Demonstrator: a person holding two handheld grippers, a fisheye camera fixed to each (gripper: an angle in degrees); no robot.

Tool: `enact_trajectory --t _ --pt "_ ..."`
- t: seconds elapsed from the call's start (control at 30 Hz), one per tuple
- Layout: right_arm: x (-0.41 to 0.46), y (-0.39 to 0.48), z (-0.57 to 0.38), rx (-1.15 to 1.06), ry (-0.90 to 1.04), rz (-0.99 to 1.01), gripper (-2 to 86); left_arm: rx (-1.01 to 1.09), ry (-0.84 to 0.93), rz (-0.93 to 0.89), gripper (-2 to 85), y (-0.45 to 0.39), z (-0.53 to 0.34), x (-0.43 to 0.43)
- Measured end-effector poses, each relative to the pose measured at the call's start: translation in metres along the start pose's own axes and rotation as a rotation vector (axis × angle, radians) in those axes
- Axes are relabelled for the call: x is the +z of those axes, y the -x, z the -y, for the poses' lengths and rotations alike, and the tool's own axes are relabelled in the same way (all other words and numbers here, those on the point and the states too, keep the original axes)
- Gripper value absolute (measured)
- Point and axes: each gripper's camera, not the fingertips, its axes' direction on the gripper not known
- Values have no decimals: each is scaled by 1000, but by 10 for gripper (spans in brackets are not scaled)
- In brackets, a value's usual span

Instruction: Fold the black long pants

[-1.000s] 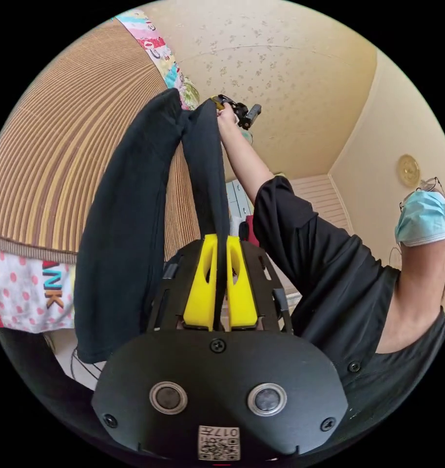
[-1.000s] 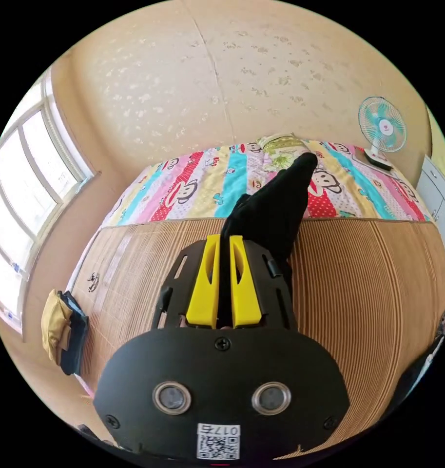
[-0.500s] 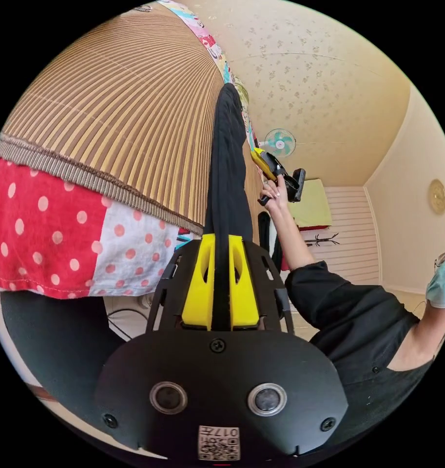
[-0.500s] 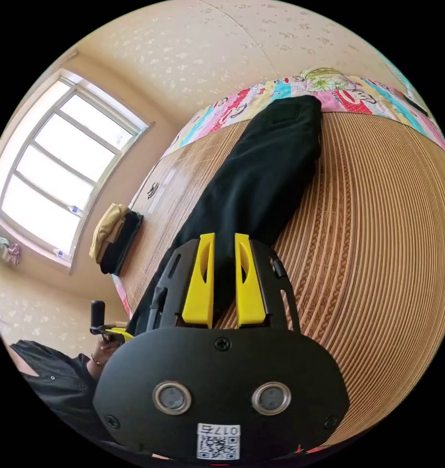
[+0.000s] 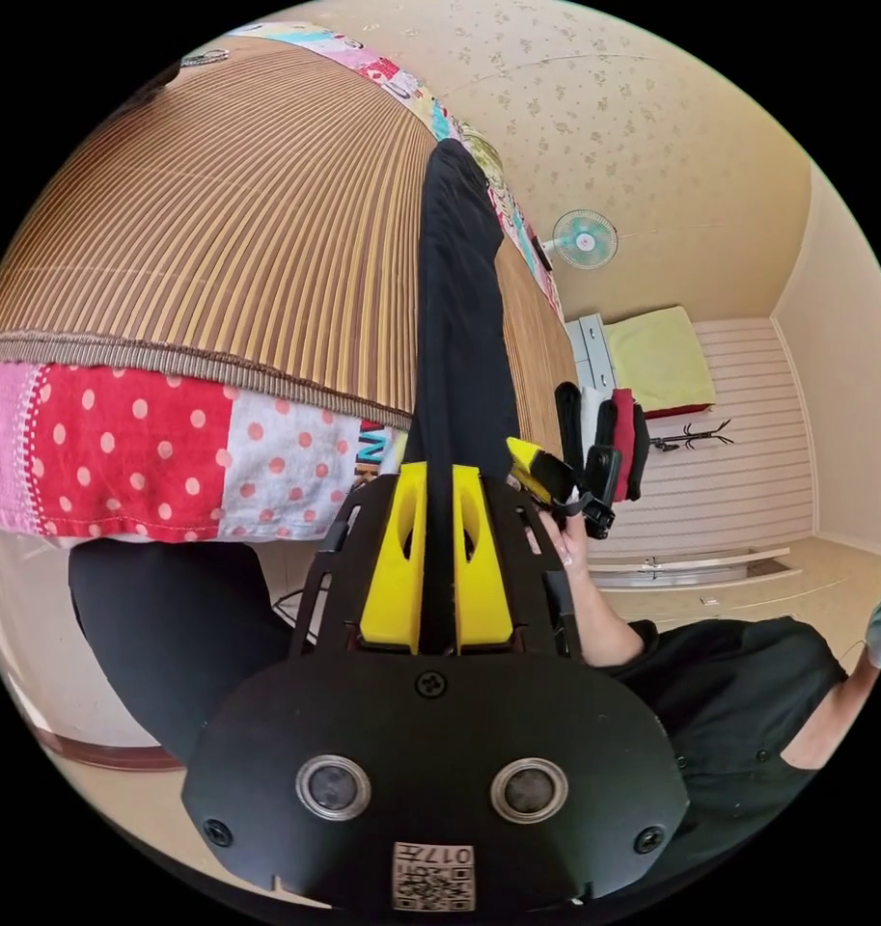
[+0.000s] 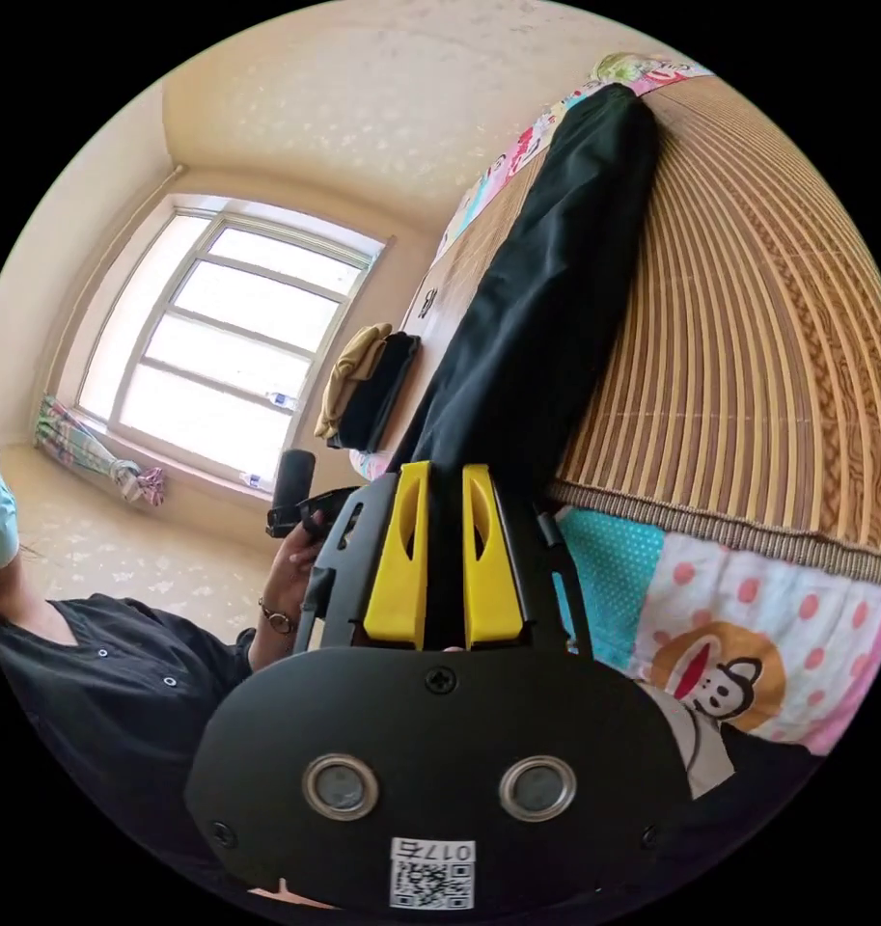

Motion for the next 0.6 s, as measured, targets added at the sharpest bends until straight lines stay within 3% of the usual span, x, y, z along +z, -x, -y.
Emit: enact_trajectory --t 0.2,0.37,0.6 --pt "-66 31 -22 -19 -130 36 35 165 12 -191 35 -20 3 -5" --pt "-59 24 -35 27 -32 -193 39 52 105 80 50 -10 2 28" --pt "-118 -10 -16 108 -132 -102 90 111 -143 125 85 -38 30 -27"
